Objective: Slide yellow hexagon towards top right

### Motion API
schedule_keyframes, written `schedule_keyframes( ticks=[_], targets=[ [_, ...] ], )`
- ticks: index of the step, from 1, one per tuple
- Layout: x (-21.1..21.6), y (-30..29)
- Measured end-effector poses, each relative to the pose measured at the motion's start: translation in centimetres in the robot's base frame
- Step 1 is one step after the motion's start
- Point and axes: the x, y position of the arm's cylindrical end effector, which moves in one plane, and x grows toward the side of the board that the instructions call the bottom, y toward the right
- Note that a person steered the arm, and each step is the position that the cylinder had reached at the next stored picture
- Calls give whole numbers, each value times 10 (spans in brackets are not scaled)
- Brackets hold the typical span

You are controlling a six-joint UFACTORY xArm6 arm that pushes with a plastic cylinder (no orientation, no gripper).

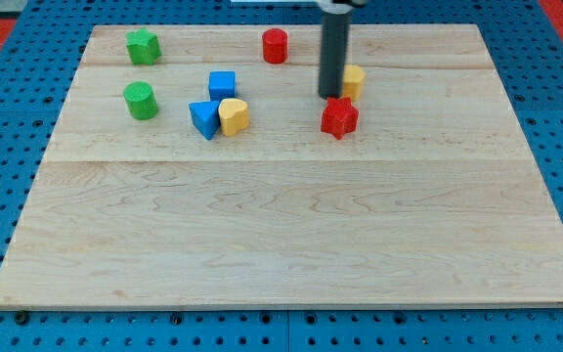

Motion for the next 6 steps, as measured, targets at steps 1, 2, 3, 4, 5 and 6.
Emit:
schedule_keyframes(
  ticks=[1,2,3,4,5,6],
  targets=[
    [-32,61],
    [-24,88],
    [-34,92],
    [-73,93],
    [-76,95],
    [-76,93]
  ],
)
